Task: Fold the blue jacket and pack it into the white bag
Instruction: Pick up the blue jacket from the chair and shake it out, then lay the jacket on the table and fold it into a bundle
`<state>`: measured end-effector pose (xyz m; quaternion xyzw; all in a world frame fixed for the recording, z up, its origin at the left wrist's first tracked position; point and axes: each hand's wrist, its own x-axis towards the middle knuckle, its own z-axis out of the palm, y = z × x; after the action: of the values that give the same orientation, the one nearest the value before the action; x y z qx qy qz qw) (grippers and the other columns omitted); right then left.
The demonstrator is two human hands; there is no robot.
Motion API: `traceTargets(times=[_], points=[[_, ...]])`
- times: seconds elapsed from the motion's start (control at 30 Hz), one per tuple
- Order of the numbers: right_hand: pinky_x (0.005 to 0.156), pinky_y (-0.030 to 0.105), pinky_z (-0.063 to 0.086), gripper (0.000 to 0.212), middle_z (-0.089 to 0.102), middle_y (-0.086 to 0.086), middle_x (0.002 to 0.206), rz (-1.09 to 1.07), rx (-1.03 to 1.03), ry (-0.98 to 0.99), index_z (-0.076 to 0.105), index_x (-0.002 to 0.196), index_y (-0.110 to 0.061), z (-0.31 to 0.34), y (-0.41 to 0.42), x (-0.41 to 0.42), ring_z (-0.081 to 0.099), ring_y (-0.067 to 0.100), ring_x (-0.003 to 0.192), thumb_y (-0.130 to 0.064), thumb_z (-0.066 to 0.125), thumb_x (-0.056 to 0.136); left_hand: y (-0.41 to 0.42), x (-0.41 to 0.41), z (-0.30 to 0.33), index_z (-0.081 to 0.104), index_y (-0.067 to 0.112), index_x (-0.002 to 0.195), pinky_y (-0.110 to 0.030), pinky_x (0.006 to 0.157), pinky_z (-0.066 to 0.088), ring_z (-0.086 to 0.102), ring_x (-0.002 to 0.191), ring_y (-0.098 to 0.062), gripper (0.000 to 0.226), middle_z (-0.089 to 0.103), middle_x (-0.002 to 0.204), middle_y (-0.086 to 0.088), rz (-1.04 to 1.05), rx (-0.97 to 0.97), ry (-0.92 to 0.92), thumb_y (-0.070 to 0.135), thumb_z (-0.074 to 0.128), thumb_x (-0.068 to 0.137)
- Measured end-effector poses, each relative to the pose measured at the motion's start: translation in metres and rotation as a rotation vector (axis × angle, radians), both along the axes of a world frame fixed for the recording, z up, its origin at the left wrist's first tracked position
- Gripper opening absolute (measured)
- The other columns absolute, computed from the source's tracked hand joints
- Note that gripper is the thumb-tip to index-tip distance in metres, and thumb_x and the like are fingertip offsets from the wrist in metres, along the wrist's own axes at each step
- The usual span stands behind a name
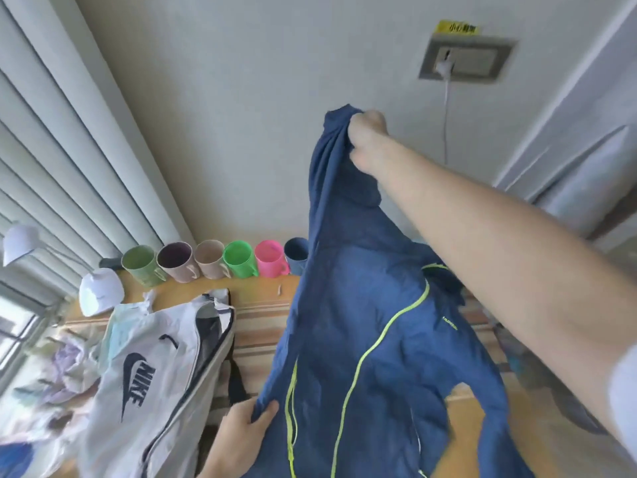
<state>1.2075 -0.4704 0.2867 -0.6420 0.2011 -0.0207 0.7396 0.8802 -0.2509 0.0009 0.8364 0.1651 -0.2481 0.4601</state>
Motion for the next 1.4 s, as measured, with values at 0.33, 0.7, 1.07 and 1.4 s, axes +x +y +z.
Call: traceTargets(times=[0.33,0.7,1.07,1.4], points=[[0.100,0.030,0.049,0.064,0.063,0.016,0.138,0.667,-0.451,0.250,0.057,0.143,-0.009,-0.183,0.016,-0.085,0.062,0.028,0.129,0.002,0.078,0.085,0.018,-0.013,-0.050,0.061,0.042,0.104,-0.023,0.073,0.047,0.071,0.105,-0.017,0.014,0.075,0.099,0.005,-0.142,0.185,0.190,0.049,0.060,0.092],[0.091,0.034,0.052,0.047,0.067,0.013,0.126,0.319,-0.770,0.983,0.060,0.121,-0.009,-0.387,-0.141,-0.371,0.063,0.034,0.123,-0.047,0.065,0.093,0.013,-0.053,-0.060,0.070,0.023,0.102,-0.034,0.084,0.051,0.070,0.107,-0.029,0.039,0.075,0.106,-0.005,0.019,0.315,0.214,0.059,0.064,0.087],[0.054,0.033,0.053,0.052,0.062,0.006,0.079,0.623,-1.404,0.195,0.077,0.104,-0.017,-0.444,-0.140,-0.436,0.066,0.028,0.066,0.008,0.087,0.059,-0.028,-0.109,-0.084,0.052,0.017,0.079,-0.039,0.058,0.041,0.058,0.067,-0.033,0.026,0.063,0.066,-0.002,0.064,0.553,-0.160,0.029,0.049,0.102],[0.079,0.046,0.056,0.045,0.065,0.018,0.116,0.147,-1.026,0.466,0.055,0.126,-0.008,-0.419,-0.254,-0.503,0.065,0.043,0.104,-0.018,0.078,0.089,-0.069,-0.198,-0.098,0.075,0.006,0.095,-0.038,0.071,0.042,0.061,0.083,-0.036,0.020,0.072,0.092,-0.018,0.329,0.457,-0.014,0.024,0.066,0.095]])
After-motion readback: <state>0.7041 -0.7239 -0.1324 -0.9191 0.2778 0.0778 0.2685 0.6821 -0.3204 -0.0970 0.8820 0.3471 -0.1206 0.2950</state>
